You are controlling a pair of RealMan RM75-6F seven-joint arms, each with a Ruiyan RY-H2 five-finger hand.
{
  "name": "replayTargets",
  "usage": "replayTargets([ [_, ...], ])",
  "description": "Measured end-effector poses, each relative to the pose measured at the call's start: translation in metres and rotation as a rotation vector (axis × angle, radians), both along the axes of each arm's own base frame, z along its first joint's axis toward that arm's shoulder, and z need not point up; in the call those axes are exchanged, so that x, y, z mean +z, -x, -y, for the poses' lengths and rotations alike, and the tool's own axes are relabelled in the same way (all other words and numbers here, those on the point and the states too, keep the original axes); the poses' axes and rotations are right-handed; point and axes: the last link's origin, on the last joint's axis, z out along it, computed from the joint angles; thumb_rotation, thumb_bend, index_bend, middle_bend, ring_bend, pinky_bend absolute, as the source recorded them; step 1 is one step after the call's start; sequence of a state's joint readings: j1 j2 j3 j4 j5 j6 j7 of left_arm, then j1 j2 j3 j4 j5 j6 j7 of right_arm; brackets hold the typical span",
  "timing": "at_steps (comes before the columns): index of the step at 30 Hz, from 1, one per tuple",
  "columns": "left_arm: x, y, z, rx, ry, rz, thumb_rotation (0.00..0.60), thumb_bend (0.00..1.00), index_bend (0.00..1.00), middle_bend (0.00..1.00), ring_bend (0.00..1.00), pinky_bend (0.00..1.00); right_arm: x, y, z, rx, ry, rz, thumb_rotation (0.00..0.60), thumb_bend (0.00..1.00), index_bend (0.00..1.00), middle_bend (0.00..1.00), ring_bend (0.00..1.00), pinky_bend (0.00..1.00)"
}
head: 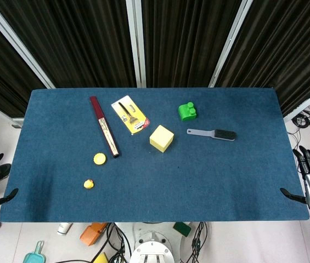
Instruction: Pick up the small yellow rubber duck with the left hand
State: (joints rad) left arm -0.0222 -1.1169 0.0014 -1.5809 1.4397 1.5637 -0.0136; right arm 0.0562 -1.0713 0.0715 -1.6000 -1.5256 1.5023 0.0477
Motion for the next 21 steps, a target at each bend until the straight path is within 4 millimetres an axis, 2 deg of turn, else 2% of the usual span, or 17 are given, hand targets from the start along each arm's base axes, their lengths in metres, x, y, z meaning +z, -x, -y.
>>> replayTargets([
  [6,-0.004,-0.007,-0.002,-0.048,0.022,0.012,0.600,0.18,0.04,0.05,0.00,0.00,0.001,-0.003,0.001,0.005,-0.005,-0.003,0.600,0.08,0.00,0.00,0.00,0.01],
  [12,-0.022,-0.027,-0.019,-0.136,0.076,0.033,0.600,0.18,0.10,0.06,0.00,0.00,0.005,-0.002,-0.003,0.009,0.014,0.001,0.600,0.08,0.00,0.00,0.00,0.01],
  [14,-0.034,-0.036,-0.029,-0.171,0.120,0.045,0.600,0.18,0.14,0.06,0.00,0.00,0.006,0.000,-0.005,0.006,0.016,0.003,0.600,0.08,0.00,0.00,0.00,0.01],
  [18,-0.058,-0.051,-0.047,-0.221,0.204,0.060,0.600,0.19,0.28,0.08,0.01,0.00,0.005,0.001,-0.007,0.003,0.015,0.007,0.600,0.08,0.00,0.00,0.00,0.01],
  [21,-0.082,-0.063,-0.060,-0.250,0.282,0.082,0.600,0.20,0.30,0.08,0.01,0.00,0.006,0.003,-0.009,-0.002,0.017,0.008,0.600,0.08,0.00,0.00,0.00,0.01],
])
